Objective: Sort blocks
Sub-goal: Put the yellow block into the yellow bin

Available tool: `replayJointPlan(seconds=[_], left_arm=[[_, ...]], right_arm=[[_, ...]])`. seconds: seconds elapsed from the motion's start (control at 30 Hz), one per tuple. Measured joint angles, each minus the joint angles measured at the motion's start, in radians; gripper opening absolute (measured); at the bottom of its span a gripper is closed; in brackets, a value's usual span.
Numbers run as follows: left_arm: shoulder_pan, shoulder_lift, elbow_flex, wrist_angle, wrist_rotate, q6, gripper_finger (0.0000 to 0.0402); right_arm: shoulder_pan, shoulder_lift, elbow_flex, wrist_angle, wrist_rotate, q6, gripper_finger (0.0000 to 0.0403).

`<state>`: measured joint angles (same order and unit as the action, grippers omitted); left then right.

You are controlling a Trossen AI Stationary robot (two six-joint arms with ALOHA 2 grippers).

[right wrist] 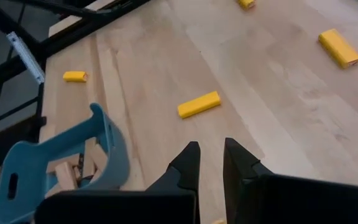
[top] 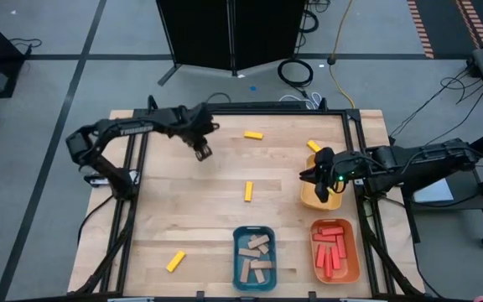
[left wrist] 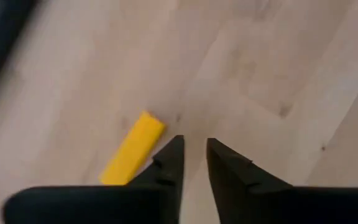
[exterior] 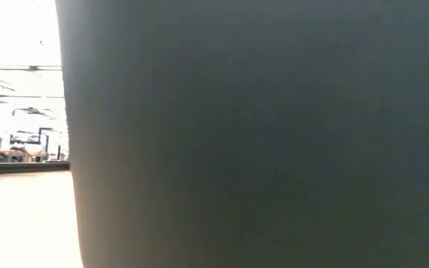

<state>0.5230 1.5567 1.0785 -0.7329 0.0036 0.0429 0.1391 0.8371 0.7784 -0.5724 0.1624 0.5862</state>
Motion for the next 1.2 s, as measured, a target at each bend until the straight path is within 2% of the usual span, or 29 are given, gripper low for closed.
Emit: replayJointPlan(seconds=[0.1, 0.23, 0.33, 0.47, 0.6, 0.83, 0.97, 1.2], left_arm=[[0.065, 0.03, -0.001, -0.02, 0.074, 0.104, 0.0098], [0.054, 0.05, -0.001, -0.004, 0.031, 0.409, 0.0137], [0.034, 0.062, -0.001, 0.006, -0.002, 0.559, 0.0155], [0.025, 0.096, -0.001, 0.013, -0.024, 0.616, 0.0164], [0.038, 0.131, 0.001, 0.069, -0.036, 0.622, 0.0165], [0.069, 0.21, 0.0, 0.014, -0.047, 0.616, 0.0165], [0.079, 0.246, 0.003, 0.057, -0.096, 0.61, 0.0165], [0.083, 0.296, 0.006, 0.073, -0.1, 0.615, 0.0165]], right_arm=[[0.0, 0.0, 0.0, -0.008, -0.017, -0.01, 0.0], [0.0, 0.0, 0.0, -0.015, -0.036, -0.04, 0.0], [0.0, 0.0, 0.0, -0.02, -0.038, -0.048, 0.0], [0.0, 0.0, 0.0, -0.057, -0.038, -0.048, 0.0], [0.0, 0.0, 0.0, -0.085, -0.038, -0.055, 0.0], [0.0, 0.0, 0.0, -0.112, -0.055, -0.056, 0.0], [-0.001, 0.0, 0.0, -0.114, -0.063, -0.062, 0.0], [-0.002, 0.0, 0.0, -0.114, -0.063, -0.096, 0.0]])
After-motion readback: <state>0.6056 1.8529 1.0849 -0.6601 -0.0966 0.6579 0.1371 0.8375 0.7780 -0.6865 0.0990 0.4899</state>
